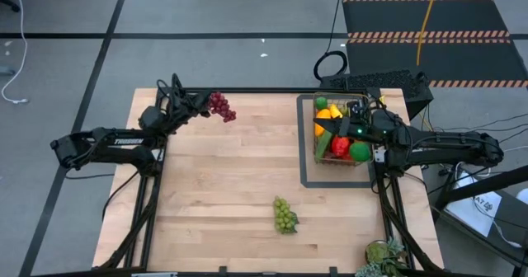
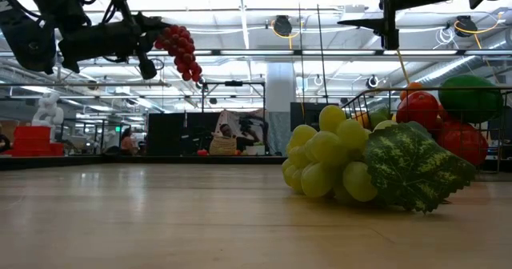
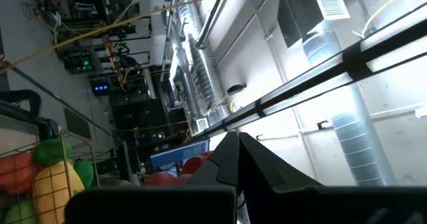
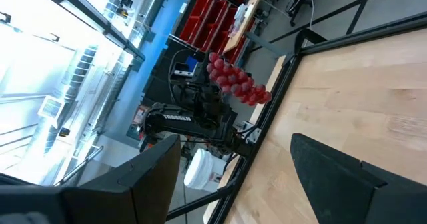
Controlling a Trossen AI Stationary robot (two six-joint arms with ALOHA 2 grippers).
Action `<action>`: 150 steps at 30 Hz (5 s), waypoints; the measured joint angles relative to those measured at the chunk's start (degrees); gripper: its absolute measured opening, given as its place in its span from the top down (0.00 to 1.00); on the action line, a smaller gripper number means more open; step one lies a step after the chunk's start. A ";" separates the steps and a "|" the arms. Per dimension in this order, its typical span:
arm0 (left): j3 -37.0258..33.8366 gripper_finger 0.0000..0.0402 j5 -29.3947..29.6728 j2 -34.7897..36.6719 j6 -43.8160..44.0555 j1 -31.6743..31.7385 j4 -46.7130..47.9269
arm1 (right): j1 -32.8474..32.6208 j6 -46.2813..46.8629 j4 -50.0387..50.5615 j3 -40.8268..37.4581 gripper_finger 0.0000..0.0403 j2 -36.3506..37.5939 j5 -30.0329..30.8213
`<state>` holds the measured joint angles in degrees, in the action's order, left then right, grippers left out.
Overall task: Build produce basket
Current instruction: Put the red grapes into the wire basket
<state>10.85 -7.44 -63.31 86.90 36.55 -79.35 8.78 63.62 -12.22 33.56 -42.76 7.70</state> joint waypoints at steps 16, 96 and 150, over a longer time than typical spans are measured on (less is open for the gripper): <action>22.38 1.00 -5.98 0.00 -26.97 -5.18 29.87 | -0.23 -0.01 0.02 0.00 0.32 0.00 1.55; 50.84 0.97 13.97 -5.16 -51.77 -34.57 60.81 | -12.48 -46.12 19.48 54.03 0.47 -37.92 5.55; 50.82 0.99 9.15 -13.94 -46.02 -32.58 44.57 | -10.67 -55.85 20.88 55.71 0.60 -41.07 4.37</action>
<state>61.67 1.71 -77.25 40.88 3.96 -34.77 -1.89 7.76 8.65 89.27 -83.83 12.07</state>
